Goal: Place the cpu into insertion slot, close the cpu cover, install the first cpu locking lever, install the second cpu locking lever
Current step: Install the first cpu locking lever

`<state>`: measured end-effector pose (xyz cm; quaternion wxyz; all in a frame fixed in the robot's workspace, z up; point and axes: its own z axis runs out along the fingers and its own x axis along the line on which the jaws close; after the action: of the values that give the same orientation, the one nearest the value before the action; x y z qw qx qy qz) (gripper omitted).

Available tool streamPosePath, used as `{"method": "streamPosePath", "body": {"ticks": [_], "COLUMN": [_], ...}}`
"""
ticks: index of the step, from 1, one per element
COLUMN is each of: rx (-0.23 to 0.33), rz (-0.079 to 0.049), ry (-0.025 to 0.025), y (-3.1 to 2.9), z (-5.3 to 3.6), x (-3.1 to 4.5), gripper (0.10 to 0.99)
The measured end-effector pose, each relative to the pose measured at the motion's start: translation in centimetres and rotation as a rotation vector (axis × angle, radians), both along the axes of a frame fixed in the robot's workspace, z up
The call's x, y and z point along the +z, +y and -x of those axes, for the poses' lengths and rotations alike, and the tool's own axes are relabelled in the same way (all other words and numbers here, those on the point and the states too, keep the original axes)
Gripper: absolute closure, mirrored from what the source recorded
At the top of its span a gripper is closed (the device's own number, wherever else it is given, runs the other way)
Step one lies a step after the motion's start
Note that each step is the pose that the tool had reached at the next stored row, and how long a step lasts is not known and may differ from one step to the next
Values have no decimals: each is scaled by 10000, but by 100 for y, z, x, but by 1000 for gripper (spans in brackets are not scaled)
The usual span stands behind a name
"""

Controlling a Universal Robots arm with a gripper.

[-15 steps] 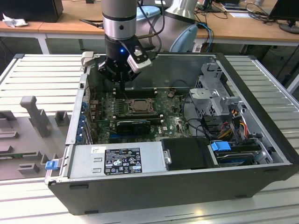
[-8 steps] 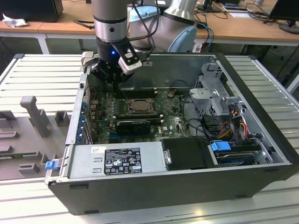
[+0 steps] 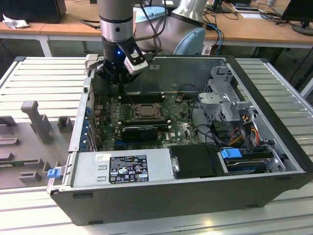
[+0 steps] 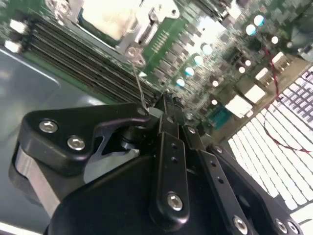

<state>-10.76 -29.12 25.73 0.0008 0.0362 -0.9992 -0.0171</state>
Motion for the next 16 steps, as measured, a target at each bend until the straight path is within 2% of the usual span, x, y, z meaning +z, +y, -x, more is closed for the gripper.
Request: {"method": "streamPosePath", "body": {"ticks": [1, 2, 11, 16], "rx": [-9, -16, -51, -49], "rz": [0, 0, 0, 0], "ry": [0, 0, 1, 0], "y": [0, 0, -1, -1], "z": [-72, -99, -213, -310], "x": [-1, -1, -5, -8], "gripper": [980, 980, 980, 980]}}
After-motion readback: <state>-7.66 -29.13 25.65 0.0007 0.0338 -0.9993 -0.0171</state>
